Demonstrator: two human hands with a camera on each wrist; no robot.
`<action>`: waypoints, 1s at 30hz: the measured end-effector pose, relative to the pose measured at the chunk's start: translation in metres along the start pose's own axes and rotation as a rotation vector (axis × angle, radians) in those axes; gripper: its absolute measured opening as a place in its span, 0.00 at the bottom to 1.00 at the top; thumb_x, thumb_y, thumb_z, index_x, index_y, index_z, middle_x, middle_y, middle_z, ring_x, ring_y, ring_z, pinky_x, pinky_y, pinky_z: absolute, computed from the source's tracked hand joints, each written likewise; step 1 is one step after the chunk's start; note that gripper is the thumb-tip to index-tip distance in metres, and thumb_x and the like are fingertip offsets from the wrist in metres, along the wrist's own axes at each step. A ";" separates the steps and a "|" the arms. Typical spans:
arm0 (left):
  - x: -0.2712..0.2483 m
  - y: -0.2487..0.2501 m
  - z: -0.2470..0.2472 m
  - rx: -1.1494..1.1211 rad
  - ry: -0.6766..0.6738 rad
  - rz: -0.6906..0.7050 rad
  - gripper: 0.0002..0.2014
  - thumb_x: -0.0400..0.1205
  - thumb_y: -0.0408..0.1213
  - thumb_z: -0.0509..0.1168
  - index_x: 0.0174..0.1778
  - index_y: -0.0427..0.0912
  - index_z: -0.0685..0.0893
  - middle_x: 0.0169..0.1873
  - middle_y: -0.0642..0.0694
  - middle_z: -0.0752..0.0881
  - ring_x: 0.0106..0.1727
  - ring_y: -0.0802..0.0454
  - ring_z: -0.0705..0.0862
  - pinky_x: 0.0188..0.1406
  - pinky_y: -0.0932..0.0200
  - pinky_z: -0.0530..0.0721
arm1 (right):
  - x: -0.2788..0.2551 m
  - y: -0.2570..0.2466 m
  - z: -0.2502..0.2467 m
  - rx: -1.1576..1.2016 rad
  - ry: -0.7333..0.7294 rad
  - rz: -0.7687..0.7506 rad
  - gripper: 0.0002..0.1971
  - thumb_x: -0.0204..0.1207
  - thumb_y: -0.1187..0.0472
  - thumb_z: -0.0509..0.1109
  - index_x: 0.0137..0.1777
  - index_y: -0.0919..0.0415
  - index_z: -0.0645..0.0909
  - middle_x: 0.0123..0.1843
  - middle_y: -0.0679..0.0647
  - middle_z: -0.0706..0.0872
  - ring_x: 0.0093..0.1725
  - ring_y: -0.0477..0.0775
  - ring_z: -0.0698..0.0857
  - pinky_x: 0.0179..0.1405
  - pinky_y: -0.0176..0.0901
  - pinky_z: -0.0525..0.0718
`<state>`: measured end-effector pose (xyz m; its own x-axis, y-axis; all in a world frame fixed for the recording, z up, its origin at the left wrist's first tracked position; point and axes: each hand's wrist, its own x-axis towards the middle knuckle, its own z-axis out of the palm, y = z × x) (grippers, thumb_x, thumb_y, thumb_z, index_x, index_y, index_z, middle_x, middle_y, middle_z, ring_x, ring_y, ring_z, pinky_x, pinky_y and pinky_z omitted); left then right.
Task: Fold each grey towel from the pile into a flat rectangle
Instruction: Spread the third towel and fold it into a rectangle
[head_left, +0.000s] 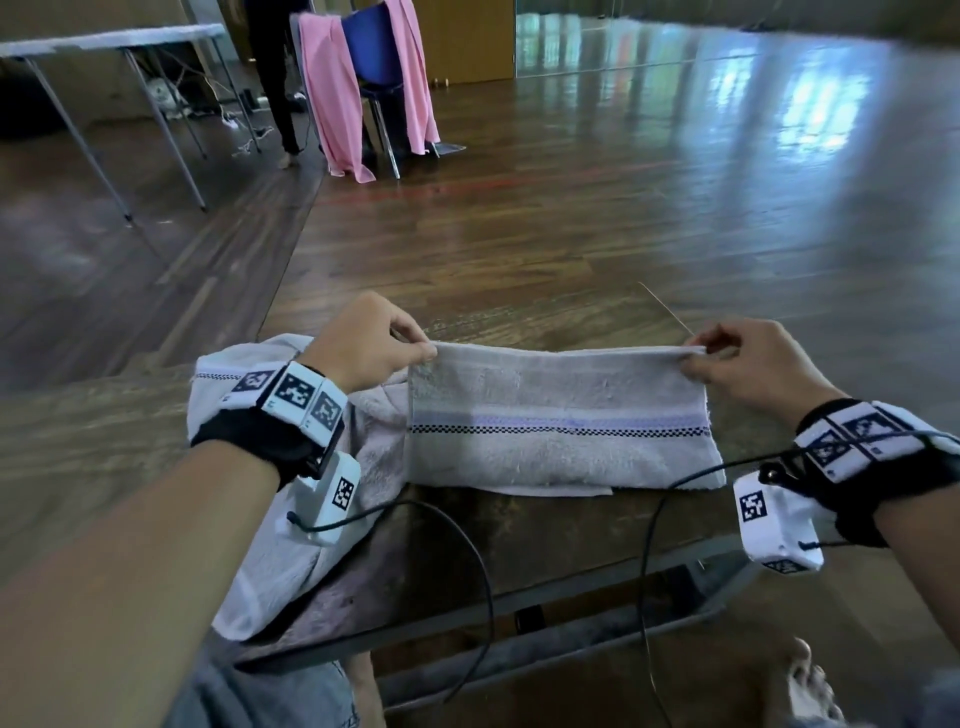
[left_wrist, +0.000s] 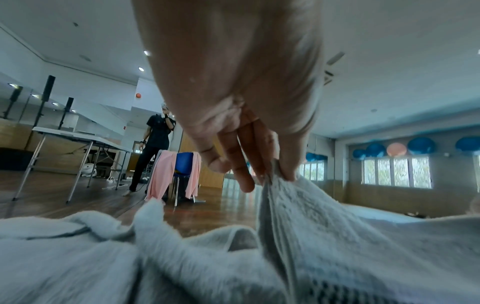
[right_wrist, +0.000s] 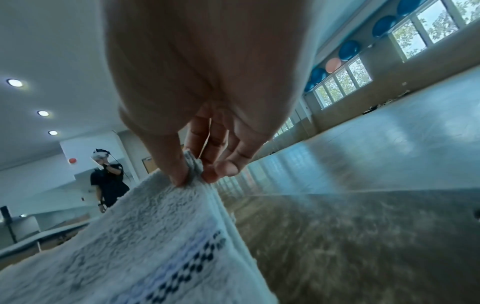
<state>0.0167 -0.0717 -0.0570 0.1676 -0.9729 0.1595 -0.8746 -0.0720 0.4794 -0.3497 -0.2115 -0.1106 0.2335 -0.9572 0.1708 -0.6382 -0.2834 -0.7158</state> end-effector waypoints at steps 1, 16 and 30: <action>-0.004 0.004 -0.007 -0.021 0.000 0.003 0.04 0.76 0.42 0.77 0.37 0.48 0.94 0.26 0.51 0.89 0.26 0.56 0.82 0.29 0.62 0.81 | -0.004 -0.003 -0.007 0.028 0.011 -0.020 0.09 0.69 0.63 0.82 0.45 0.52 0.87 0.40 0.48 0.87 0.41 0.50 0.84 0.49 0.45 0.81; -0.030 0.049 -0.029 -0.019 0.081 0.115 0.06 0.75 0.30 0.72 0.43 0.44 0.92 0.37 0.49 0.90 0.38 0.49 0.88 0.43 0.55 0.88 | -0.055 -0.032 -0.061 -0.058 0.157 -0.216 0.07 0.71 0.61 0.80 0.40 0.47 0.86 0.36 0.44 0.90 0.36 0.44 0.88 0.41 0.37 0.85; -0.072 0.020 0.043 0.151 -0.305 -0.092 0.15 0.73 0.50 0.77 0.49 0.45 0.87 0.46 0.48 0.88 0.46 0.54 0.85 0.50 0.56 0.83 | -0.099 0.041 -0.041 -0.328 -0.406 -0.061 0.10 0.71 0.56 0.81 0.47 0.45 0.83 0.45 0.47 0.88 0.46 0.43 0.86 0.54 0.45 0.83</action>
<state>-0.0329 -0.0131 -0.0962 0.1252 -0.9799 -0.1550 -0.9234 -0.1723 0.3431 -0.4286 -0.1310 -0.1289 0.5014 -0.8573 -0.1170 -0.7954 -0.4035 -0.4523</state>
